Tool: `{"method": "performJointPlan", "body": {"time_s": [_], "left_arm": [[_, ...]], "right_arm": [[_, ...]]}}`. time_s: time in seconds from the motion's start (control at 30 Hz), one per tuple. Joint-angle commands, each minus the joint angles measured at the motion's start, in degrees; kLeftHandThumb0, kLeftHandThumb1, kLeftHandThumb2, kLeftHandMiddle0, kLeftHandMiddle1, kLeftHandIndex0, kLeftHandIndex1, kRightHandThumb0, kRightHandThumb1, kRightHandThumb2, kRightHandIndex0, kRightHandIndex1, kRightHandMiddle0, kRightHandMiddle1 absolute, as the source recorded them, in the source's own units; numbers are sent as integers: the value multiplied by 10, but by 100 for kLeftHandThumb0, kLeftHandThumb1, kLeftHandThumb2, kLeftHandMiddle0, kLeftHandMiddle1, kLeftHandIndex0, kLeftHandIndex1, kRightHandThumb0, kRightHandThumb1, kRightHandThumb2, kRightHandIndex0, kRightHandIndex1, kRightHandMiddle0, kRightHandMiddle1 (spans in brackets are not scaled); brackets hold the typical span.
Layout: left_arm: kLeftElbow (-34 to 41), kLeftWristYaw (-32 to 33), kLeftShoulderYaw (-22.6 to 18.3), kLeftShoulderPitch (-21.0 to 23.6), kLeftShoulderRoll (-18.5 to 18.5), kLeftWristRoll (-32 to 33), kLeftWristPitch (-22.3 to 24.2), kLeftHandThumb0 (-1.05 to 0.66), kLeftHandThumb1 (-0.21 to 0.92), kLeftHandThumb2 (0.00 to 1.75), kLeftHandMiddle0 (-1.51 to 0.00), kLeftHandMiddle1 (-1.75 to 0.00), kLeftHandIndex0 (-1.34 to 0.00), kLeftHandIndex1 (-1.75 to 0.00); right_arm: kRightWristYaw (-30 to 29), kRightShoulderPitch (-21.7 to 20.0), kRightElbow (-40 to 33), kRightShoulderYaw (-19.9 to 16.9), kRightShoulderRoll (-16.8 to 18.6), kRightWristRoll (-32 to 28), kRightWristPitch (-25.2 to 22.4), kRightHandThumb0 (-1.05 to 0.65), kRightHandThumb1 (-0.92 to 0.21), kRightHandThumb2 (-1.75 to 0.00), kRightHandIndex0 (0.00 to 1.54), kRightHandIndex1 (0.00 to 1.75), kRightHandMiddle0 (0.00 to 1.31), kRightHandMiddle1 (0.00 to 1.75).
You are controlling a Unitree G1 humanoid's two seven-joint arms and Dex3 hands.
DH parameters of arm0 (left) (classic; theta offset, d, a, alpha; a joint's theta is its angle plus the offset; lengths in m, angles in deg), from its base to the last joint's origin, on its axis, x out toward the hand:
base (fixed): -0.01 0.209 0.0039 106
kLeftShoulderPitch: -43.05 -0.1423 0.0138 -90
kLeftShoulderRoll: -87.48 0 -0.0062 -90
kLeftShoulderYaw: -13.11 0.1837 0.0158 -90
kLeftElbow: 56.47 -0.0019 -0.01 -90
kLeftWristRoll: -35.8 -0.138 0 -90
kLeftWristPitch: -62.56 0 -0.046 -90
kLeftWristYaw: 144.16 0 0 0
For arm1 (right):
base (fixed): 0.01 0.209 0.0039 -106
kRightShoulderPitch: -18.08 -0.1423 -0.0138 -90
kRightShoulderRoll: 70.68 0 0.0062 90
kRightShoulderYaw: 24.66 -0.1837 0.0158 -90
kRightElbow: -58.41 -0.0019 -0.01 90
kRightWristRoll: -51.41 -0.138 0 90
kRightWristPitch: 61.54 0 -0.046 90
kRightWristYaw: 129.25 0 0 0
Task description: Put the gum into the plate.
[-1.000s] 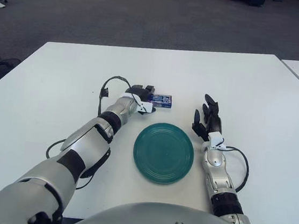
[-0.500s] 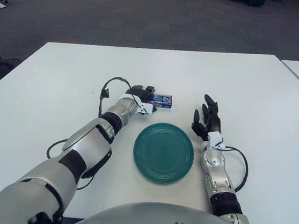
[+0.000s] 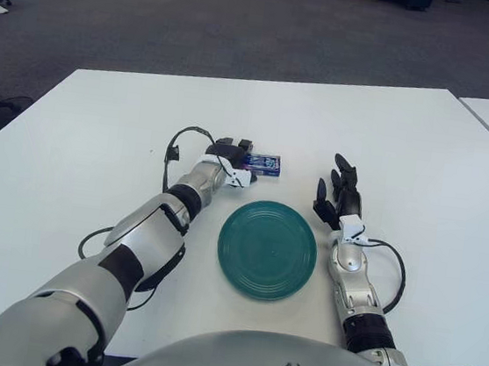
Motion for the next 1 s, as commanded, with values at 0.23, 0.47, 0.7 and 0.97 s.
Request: {"method": "performJointPlan", "body": {"time_s": [0.23, 0.47, 0.7, 0.97], "left_arm": [[-22, 29, 29, 7, -6, -26, -22, -105, 92, 48, -4, -84, 0, -135], [-27, 20, 35, 13, -10, -26, -26, -105, 92, 38, 0, -86, 0, -135], [-29, 24, 34, 12, -15, -21, -32, -105, 92, 25, -1, -88, 0, -133], [-32, 19, 41, 14, -16, -26, -36, -105, 92, 18, 0, -109, 0, -142]], "right_arm": [[-1, 27, 28, 11, 14, 7, -31, -66, -92, -77, 25, 0, 0, 46], [6, 26, 25, 12, 14, 3, -35, -66, -92, -77, 24, 0, 0, 44], [10, 24, 32, 8, 14, -2, -33, -66, -92, -78, 23, 0, 0, 44], [10, 24, 37, 6, 16, -8, -23, -65, -92, -78, 24, 0, 0, 44]]}}
